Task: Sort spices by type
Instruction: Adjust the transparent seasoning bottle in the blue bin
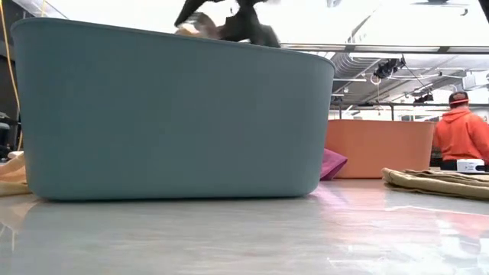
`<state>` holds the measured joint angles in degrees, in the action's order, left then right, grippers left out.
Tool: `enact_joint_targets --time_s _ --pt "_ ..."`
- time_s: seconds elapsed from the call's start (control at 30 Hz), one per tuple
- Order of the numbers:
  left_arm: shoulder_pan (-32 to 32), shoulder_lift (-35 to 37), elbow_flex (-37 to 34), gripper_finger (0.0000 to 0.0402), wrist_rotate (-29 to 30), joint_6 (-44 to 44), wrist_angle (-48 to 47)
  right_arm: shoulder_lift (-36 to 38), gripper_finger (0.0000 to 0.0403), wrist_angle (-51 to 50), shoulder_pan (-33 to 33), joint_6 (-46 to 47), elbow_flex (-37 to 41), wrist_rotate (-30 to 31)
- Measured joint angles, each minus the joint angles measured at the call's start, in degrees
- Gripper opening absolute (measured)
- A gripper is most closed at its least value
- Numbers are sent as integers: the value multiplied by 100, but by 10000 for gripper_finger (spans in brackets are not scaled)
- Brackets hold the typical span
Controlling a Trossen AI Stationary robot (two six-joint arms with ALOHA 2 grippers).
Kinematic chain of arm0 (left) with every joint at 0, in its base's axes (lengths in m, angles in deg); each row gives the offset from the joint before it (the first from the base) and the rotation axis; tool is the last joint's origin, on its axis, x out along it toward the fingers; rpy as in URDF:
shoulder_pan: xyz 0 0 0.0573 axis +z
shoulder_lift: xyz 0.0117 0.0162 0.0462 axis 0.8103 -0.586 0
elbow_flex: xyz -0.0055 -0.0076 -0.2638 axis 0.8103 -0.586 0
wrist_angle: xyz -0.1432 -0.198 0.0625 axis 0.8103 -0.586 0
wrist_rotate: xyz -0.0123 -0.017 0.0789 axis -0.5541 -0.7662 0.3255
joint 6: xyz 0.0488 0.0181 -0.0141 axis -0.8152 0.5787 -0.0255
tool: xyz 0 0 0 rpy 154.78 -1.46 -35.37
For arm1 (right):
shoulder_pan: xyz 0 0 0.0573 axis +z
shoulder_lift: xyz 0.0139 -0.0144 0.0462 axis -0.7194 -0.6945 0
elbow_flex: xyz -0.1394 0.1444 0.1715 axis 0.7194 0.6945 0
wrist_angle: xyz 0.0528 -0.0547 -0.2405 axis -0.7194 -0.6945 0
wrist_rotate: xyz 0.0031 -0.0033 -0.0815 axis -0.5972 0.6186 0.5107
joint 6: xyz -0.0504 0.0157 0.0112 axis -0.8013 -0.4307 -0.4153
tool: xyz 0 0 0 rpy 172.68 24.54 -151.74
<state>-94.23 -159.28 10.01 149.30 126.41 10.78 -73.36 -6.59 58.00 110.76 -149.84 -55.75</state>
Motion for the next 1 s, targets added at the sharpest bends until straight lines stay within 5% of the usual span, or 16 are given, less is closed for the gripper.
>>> enact_joint_targets --time_s 0.27,0.4,0.53,0.67,0.83,1.0 --pt "-917 -120 -56 261 170 2057 -694 -497 179 800 0 -732 -4 -343" --pt "-1392 -70 -739 261 381 3443 -506 -541 179 801 0 -1275 -4 -237" --pt "-1810 -64 -1655 261 -118 5267 -224 -546 179 745 0 -1840 -6 -15" --pt "-1972 -62 -2316 252 -1129 6084 429 -548 179 743 0 -2518 -4 87" --pt "-1893 -66 -3127 186 -1934 6222 1567 -548 179 714 0 -3543 -4 94" --pt "-1542 -66 -3832 51 -2026 6208 2640 -555 179 678 -8 -4104 -4 101"
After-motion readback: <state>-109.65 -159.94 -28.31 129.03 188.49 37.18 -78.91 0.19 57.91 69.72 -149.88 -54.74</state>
